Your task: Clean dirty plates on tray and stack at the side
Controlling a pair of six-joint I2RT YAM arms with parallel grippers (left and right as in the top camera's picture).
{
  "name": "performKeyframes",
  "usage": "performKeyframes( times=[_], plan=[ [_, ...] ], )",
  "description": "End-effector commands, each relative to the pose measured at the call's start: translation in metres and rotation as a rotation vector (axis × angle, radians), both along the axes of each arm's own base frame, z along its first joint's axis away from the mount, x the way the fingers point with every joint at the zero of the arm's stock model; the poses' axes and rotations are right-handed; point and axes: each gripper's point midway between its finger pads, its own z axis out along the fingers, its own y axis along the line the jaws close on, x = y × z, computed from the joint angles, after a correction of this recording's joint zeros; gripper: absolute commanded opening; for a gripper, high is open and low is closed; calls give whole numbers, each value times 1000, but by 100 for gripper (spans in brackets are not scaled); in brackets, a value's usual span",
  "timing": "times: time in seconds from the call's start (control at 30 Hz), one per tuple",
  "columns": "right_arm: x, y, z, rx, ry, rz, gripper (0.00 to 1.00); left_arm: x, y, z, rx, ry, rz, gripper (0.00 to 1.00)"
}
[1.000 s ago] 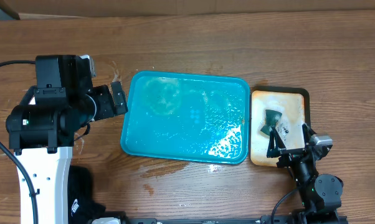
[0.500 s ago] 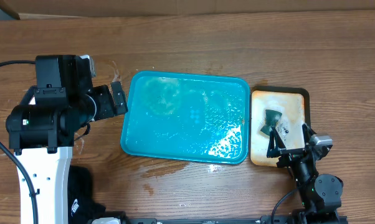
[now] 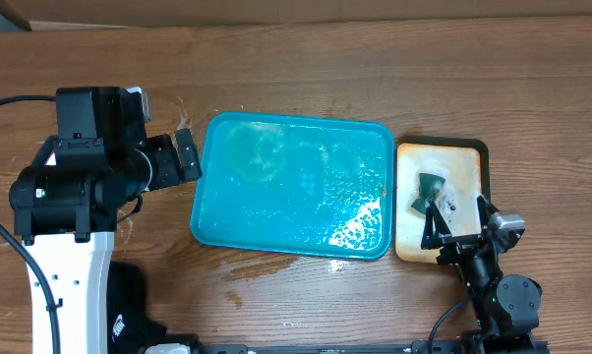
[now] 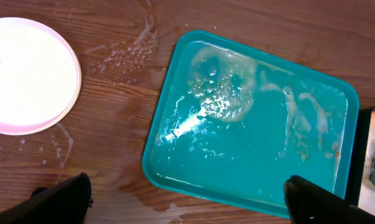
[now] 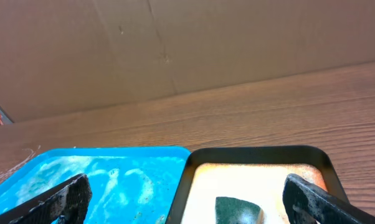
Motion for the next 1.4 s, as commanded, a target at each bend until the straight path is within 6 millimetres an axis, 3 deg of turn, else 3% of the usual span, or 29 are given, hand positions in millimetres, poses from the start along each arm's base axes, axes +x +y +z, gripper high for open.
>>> performKeyframes(
  times=[0.0, 0.17, 0.33, 0.43, 0.57, 0.73, 0.83, 1.03, 1.37],
  plan=[
    [0, 0, -2, 7, -4, 0, 100, -1, -1, 11, 21, -34, -25, 100],
    [0, 0, -2, 7, -4, 1, 100, -4, 7, 7, 102, -16, -61, 100],
    [0, 0, -2, 7, -4, 1, 100, 11, 7, 20, 271, -110, -292, 100],
    [0, 0, -2, 7, -4, 1, 100, 24, 6, 45, 359, -243, -370, 100],
    [0, 0, -2, 7, -4, 1, 100, 35, -6, 99, 401, -508, -415, 100],
    [0, 0, -2, 7, -4, 1, 100, 29, -23, 156, 423, -820, -447, 100],
    [0, 0, -2, 7, -4, 1, 100, 15, -30, 169, 435, -949, -458, 100],
    [0, 0, -2, 7, -4, 0, 100, -10, -32, 141, 451, -1031, -455, 100],
    [0, 0, -2, 7, -4, 0, 100, -43, -35, 47, 468, -1113, -450, 100]
  ],
)
